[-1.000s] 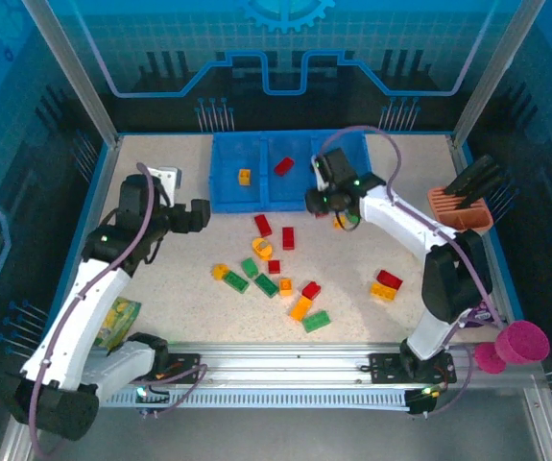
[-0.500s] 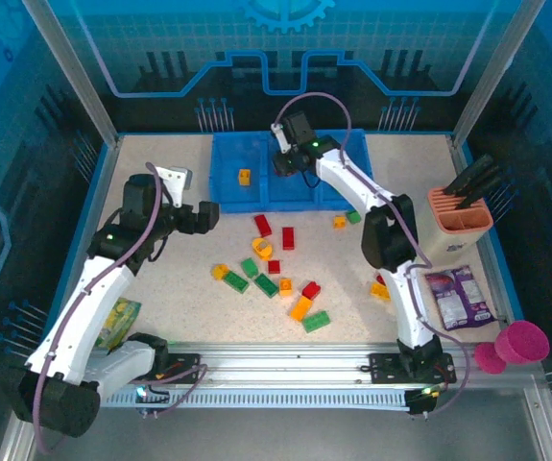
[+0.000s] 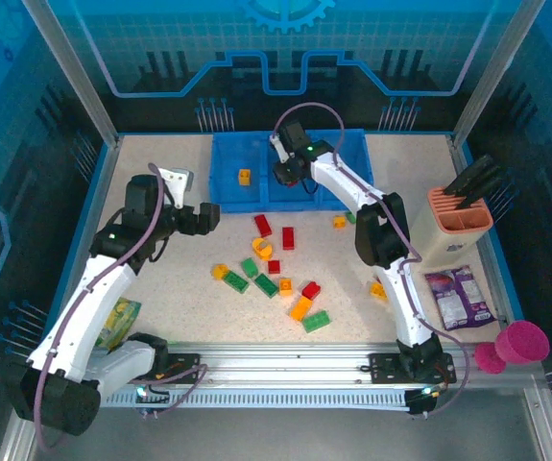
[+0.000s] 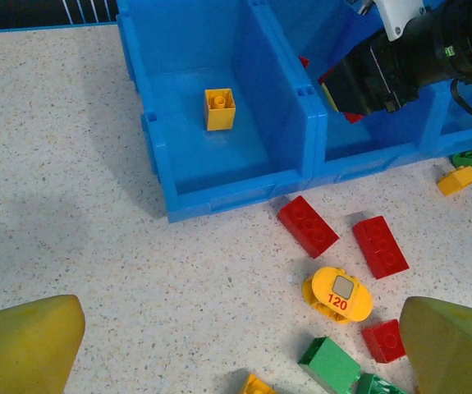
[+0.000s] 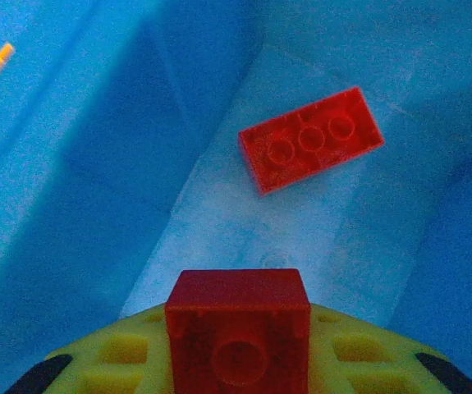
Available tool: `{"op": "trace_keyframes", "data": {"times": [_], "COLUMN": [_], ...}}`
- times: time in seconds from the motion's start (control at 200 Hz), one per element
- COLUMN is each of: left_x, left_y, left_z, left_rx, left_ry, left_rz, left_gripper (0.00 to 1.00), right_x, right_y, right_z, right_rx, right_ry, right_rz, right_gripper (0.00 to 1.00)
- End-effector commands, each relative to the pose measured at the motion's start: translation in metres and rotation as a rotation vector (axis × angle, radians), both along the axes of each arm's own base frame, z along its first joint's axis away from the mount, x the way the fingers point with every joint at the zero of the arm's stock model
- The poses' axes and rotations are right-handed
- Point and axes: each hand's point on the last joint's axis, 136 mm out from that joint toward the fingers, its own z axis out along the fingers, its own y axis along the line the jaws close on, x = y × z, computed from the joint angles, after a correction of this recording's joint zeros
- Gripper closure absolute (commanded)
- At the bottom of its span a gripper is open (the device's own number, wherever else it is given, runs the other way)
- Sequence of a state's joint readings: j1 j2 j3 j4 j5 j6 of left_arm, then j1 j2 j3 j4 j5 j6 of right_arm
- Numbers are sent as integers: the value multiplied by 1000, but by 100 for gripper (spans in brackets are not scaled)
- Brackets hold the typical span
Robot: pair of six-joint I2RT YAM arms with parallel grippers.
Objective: Sort the legos into containers by color
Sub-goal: Place the lego in the container.
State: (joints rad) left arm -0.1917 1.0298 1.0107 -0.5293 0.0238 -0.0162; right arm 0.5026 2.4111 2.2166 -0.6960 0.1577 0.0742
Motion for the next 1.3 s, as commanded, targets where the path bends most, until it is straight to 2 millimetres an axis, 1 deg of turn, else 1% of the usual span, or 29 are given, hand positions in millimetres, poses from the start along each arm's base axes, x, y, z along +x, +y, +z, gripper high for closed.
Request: {"op": "trace_keyframes", "data": {"times": [0.0, 0.21, 0.395, 0.625, 0.71, 0.776, 0.826, 0.856, 0.861, 0.866, 0.891, 0.971, 1.056, 1.131, 1.176, 1.236, 1.296], "left_x": [2, 2, 2, -1, -1, -1, -1, -1, -1, -1, -1, -1, -1, -2, -2, -2, -2], "left_y": [2, 6, 8, 17, 17, 16, 17, 17, 17, 17, 17, 17, 16, 16, 16, 16, 15], "left_z": [-3, 0, 0, 9, 11, 12, 13, 14, 14, 14, 14, 14, 12, 10, 10, 9, 9], "left_rx": [10, 20, 27, 51, 47, 45, 45, 46, 45, 45, 44, 40, 35, 34, 35, 32, 25], "left_ry": [-4, -23, -27, -72, -75, -77, -81, -81, -81, -81, -83, -81, -80, -75, -73, -69, -68], "left_rz": [-3, 16, 29, 62, 63, 62, 64, 65, 66, 66, 67, 67, 66, 61, 63, 65, 66], "left_gripper": [1, 1, 1, 1, 1, 1, 1, 1, 1, 1, 1, 1, 1, 1, 1, 1, 1], "right_x": [0, 0, -1, 0, -1, -5, -10, -13, -14, -15, -18, -34, -55, -74, -86, -100, -114], "right_y": [-9, -10, -12, -10, -10, -8, -7, -6, -7, -7, -8, -9, -10, -4, -4, -7, -9], "right_z": [-12, -25, -30, -14, -2, 12, 24, 23, 31, 34, 42, 52, 54, 58, 57, 52, 41], "right_rx": [-20, -28, -28, -10, -4, 3, 9, 5, 12, 14, 19, 26, 50, 85, 85, 83, 92], "right_ry": [23, 46, 59, 38, 24, 5, -10, -5, -15, -19, -26, -26, -19, -41, -46, -25, 22], "right_rz": [-24, -31, -40, -42, -41, -38, -35, -36, -37, -37, -42, -66, -105, -113, -138, -180, -223], "right_gripper": [70, 66, 60, 54, 53, 54, 54, 54, 54, 54, 54, 54, 54, 50, 47, 46, 46]}}
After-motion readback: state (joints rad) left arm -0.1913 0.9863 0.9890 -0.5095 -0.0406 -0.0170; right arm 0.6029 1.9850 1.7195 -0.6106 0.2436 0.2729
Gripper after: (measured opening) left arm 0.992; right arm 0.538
